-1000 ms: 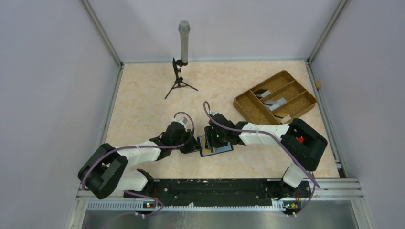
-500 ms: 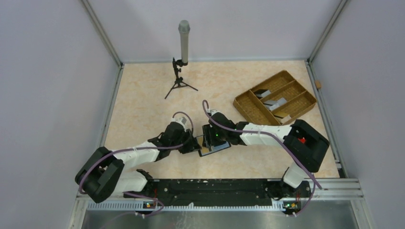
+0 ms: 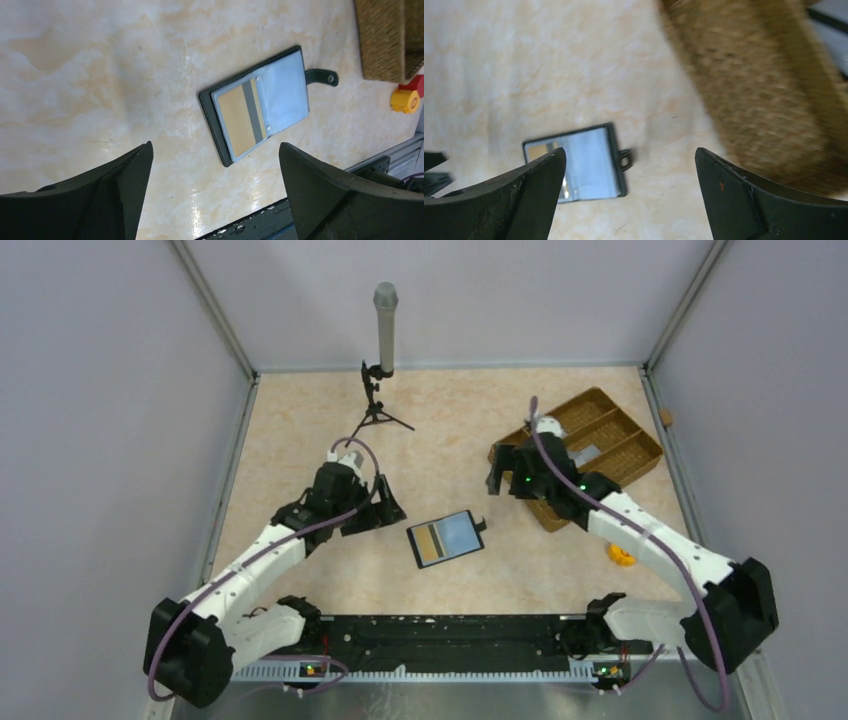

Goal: Put the credit cards into the card holder
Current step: Pick up the credit card from the storage box.

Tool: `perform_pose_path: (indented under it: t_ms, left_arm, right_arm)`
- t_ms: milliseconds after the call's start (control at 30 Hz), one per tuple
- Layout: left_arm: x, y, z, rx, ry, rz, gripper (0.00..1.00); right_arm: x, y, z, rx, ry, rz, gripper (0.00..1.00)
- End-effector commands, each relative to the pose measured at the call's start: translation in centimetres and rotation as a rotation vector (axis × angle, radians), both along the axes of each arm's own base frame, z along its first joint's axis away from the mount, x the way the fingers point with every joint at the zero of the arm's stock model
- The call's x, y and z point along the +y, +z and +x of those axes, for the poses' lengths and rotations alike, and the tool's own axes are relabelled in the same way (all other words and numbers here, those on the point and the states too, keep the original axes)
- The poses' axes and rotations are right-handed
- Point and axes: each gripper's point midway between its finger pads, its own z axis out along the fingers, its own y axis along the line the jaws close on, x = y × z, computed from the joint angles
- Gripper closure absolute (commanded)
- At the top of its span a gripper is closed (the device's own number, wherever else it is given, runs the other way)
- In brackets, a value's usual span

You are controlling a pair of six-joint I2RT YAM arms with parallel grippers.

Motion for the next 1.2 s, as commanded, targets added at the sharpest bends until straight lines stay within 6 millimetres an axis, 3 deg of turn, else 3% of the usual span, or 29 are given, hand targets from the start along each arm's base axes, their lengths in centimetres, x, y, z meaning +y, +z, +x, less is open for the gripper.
perform_pose_path:
  t_ms: [0, 167, 233, 367, 500, 733, 900, 1167]
  left_arm:
    - [2.7, 5.2, 1.0, -0.078, -0.084, 0.093, 0.01]
    - [5.3, 9.8, 3.8, -0.198, -0.086, 0.229, 0.01]
    - [6.6, 10.3, 5.2, -0.24, -0.037, 0.304, 0.01]
    - [7.9, 9.1, 6.1, -0.261, 0.001, 0.376, 0.01]
    - [8.2, 8.1, 5.6, -0.256, 0.003, 0.38, 0.01]
    - [7.6, 7.8, 5.6, -0.256, -0.014, 0.358, 0.01]
    - [7.4, 7.6, 5.5, -0.246, -0.027, 0.349, 0.01]
    - [7.5, 7.7, 5.5, -0.25, -0.023, 0.353, 0.01]
  right_arm:
    - [-8.3, 1.9, 1.3, -0.04, -0.214, -0.056, 0.01]
    - [-17.4, 0.5, 2.0, 0.03, -0.493, -0.058, 0.02]
    - [-20.2, -0.3, 2.1, 0.055, -0.583, -0.019, 0.03]
    - [-24.5, -1.5, 2.1, 0.066, -0.743, -0.018, 0.03]
    - [-25.7, -3.5, 2.4, 0.121, -0.792, -0.052, 0.05]
    - [-25.7, -5.7, 3.6, 0.158, -0.802, -0.05, 0.07]
    - [-26.2, -7.7, 3.3, 0.196, -0.822, -0.085, 0.09]
    - [-26.7, -8.5, 2.6, 0.221, -0.836, -0.124, 0.24]
